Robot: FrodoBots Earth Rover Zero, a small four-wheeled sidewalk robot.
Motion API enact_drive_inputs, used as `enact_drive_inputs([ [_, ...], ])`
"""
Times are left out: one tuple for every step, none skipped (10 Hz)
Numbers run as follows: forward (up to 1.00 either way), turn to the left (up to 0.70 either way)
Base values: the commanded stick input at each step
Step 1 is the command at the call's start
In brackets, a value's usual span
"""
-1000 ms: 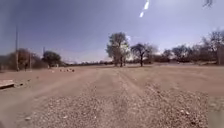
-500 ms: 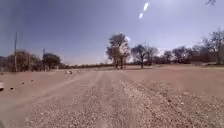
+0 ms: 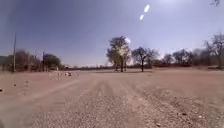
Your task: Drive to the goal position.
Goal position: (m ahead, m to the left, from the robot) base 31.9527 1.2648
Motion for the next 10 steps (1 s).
enact_drive_inputs([
  [0.85,0.00],
  [0.85,0.00],
  [0.85,0.00],
  [0.85,0.00],
  [0.85,0.00],
  [0.85,0.00],
  [0.85,0.00],
  [0.85,0.00],
  [0.85,0.00],
  [0.85,0.00],
])
